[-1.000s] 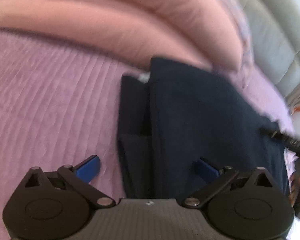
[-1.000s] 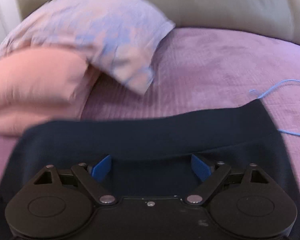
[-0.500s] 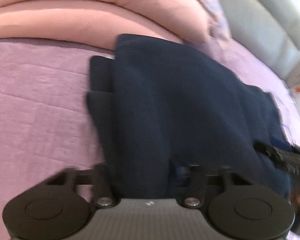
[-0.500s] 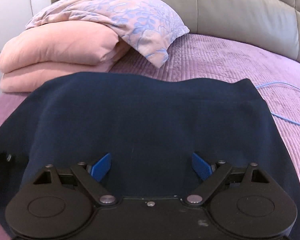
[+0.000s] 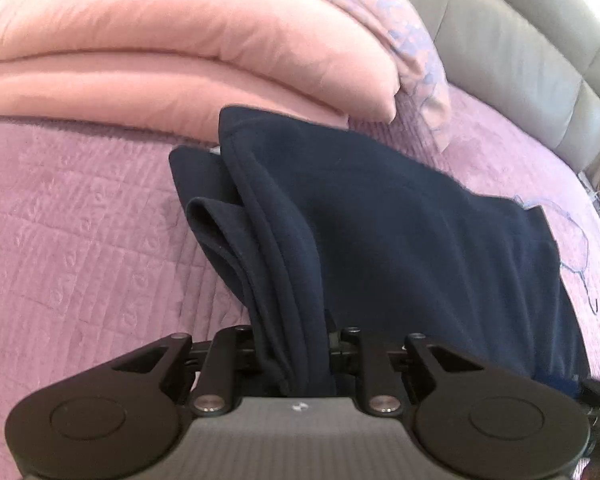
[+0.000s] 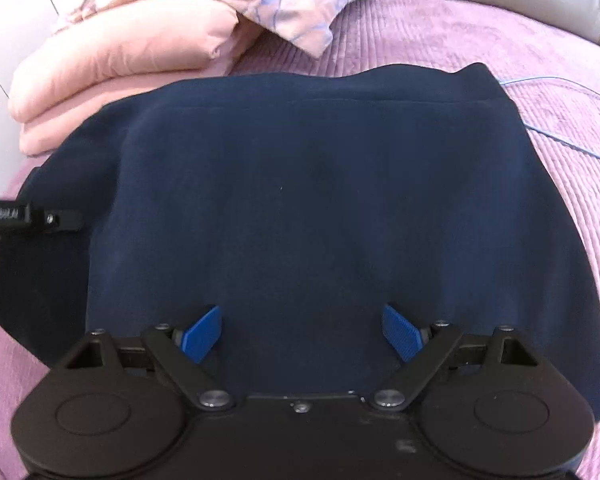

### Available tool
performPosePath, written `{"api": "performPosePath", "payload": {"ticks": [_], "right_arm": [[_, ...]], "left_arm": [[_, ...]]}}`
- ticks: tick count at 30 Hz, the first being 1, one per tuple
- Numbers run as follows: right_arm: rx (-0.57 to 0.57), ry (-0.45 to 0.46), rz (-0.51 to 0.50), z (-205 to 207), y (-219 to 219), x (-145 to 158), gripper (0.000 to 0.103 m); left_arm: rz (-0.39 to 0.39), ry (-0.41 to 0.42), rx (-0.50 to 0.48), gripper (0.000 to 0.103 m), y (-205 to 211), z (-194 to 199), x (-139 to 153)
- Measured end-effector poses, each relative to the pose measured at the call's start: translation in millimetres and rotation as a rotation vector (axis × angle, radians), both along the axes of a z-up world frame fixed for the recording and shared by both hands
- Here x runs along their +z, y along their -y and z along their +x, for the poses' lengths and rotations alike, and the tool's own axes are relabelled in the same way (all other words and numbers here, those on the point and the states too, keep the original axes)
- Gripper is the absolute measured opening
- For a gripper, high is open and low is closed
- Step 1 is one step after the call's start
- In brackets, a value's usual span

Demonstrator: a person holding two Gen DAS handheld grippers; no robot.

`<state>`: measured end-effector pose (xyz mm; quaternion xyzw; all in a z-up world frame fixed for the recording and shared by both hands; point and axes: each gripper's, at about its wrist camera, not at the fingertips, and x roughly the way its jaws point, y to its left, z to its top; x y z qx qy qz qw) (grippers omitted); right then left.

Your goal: Fold large clothes

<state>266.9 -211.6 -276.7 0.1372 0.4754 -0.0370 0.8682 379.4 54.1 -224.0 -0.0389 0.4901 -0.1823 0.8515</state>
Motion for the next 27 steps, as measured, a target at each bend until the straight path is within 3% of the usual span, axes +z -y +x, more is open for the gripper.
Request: {"api": "performPosePath", "payload": {"ticks": [4,7,9,14,19,24,27], "right_arm": [[-0.003,0.091,-0.093,-31,-26,-9,0.103],[0.072,0.096,-0.125,-43,-28,-7,0.103],[0.053,0.116,-0.02,-46,-8,-1,0.102],[-0.127,0.295,0.259,-55,72,22,0.101],[-0.148,0.386,0.526,-31,142,30,0.101],[-0.156,0.434,0.736,-7,194,14,0.102],[-0.169,0.47,0.831,-3,218,-5,0.102]], "left_arm": [[-0.077,0.015,0.014,0.02,2,4,23],[-0.066,0.051,-0.01,0.02,22,-3,42],[-0.045,0.077,-0.03,0.02,40,-7,51],[-0.052,0.128,-0.083,0.02,89,-17,70],[-0.074,0.176,-0.104,0.02,141,-34,75],[-0.088,0.185,-0.132,0.021,214,-50,57],[-0.028,0.217,-0.169,0.022,260,-69,42]]}}
